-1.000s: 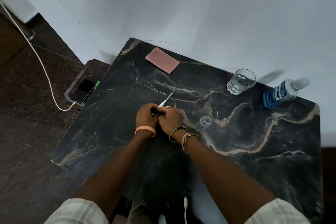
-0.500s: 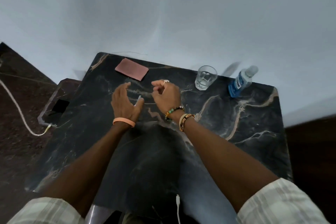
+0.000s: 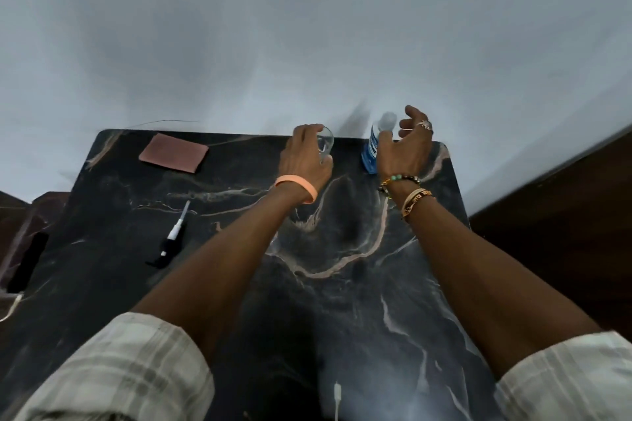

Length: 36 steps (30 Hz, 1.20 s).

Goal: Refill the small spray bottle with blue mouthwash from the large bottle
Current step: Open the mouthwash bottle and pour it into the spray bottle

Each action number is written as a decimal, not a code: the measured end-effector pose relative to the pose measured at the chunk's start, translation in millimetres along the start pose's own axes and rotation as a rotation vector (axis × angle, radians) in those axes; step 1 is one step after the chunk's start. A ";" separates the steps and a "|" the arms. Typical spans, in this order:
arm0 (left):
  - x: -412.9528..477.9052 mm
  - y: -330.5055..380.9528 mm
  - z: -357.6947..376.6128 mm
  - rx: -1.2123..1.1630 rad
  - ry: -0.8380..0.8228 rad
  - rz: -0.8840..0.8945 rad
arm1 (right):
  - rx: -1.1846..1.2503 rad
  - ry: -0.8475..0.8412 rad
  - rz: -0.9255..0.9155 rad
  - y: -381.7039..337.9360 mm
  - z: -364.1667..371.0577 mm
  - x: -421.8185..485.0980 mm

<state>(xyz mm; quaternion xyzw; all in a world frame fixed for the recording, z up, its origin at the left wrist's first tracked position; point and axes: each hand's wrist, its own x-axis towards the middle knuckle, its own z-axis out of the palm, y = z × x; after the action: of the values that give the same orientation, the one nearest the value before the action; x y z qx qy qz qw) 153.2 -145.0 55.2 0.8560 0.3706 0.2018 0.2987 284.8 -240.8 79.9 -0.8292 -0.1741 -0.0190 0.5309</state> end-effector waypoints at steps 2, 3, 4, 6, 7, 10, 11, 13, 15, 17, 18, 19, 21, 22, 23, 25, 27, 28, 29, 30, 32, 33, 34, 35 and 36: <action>6.3 15.4 18.5 0.050 -0.110 -0.019 | -0.049 0.000 0.060 17.0 -9.4 7.6; 10.0 22.8 28.2 0.061 -0.159 -0.034 | -0.073 -0.015 0.096 25.6 -11.6 10.9; 13.1 29.7 37.0 0.057 -0.200 -0.049 | -0.093 -0.037 0.126 34.0 -12.3 12.8; 18.7 41.3 51.2 0.031 -0.251 -0.062 | -0.129 -0.091 0.159 49.1 -9.5 14.4; 20.8 45.7 56.1 0.015 -0.265 -0.063 | -0.148 -0.114 0.165 54.6 -6.7 14.4; 28.6 54.0 67.5 -0.041 -0.269 -0.073 | -0.164 -0.167 0.191 66.7 4.0 17.9; 31.3 55.1 70.1 -0.057 -0.260 -0.078 | -0.171 -0.187 0.189 69.3 7.6 20.0; 36.5 55.2 73.6 -0.077 -0.249 -0.083 | -0.212 -0.238 0.156 71.1 14.1 25.4; 41.0 54.4 76.8 -0.092 -0.246 -0.089 | -0.259 -0.280 0.100 70.8 20.7 32.3; 42.6 53.3 79.0 -0.109 -0.242 -0.087 | -0.257 -0.293 0.057 69.7 26.6 36.5; 43.2 52.5 79.7 -0.113 -0.241 -0.082 | -0.245 -0.297 0.052 69.1 29.3 38.2; 43.4 51.5 80.5 -0.117 -0.243 -0.076 | -0.237 -0.297 0.051 68.9 32.0 39.5; 43.2 48.5 80.9 -0.137 -0.256 -0.074 | -0.235 -0.283 0.052 69.5 35.7 41.4; 43.2 47.2 81.0 -0.153 -0.261 -0.079 | -0.233 -0.270 0.054 70.0 36.6 41.7; 43.2 45.8 80.9 -0.167 -0.261 -0.086 | -0.226 -0.257 0.056 70.3 36.9 40.8; 42.8 43.9 80.8 -0.193 -0.246 -0.100 | -0.219 -0.243 0.054 71.6 35.5 36.1; 41.7 43.8 79.6 -0.236 -0.221 -0.117 | -0.214 -0.241 0.026 73.5 31.8 27.0; 40.5 44.8 78.3 -0.265 -0.214 -0.118 | -0.201 -0.241 0.005 73.9 28.6 21.3; 38.4 45.9 76.9 -0.296 -0.211 -0.113 | -0.187 -0.243 -0.014 74.2 24.9 15.0; 35.7 47.8 75.0 -0.326 -0.213 -0.104 | -0.177 -0.247 -0.032 74.3 20.2 8.3; 28.4 51.4 70.9 -0.372 -0.219 -0.089 | -0.165 -0.256 -0.060 74.7 10.1 -6.1; 23.4 52.6 68.7 -0.392 -0.221 -0.080 | -0.153 -0.259 -0.064 74.8 4.1 -13.8; 17.6 52.4 66.7 -0.407 -0.221 -0.074 | -0.149 -0.261 -0.062 74.9 -1.8 -21.5; 11.1 51.6 64.4 -0.415 -0.219 -0.070 | -0.153 -0.264 -0.060 74.7 -7.7 -29.2; 4.2 50.7 62.1 -0.415 -0.217 -0.069 | -0.163 -0.270 -0.058 74.3 -13.3 -36.7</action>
<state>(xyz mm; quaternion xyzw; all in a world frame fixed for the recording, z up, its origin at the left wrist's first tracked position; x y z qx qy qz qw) 217.2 -192.1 43.3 0.7797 0.3162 0.1702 0.5129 275.3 -290.4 12.8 -0.8592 -0.2655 0.0632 0.4328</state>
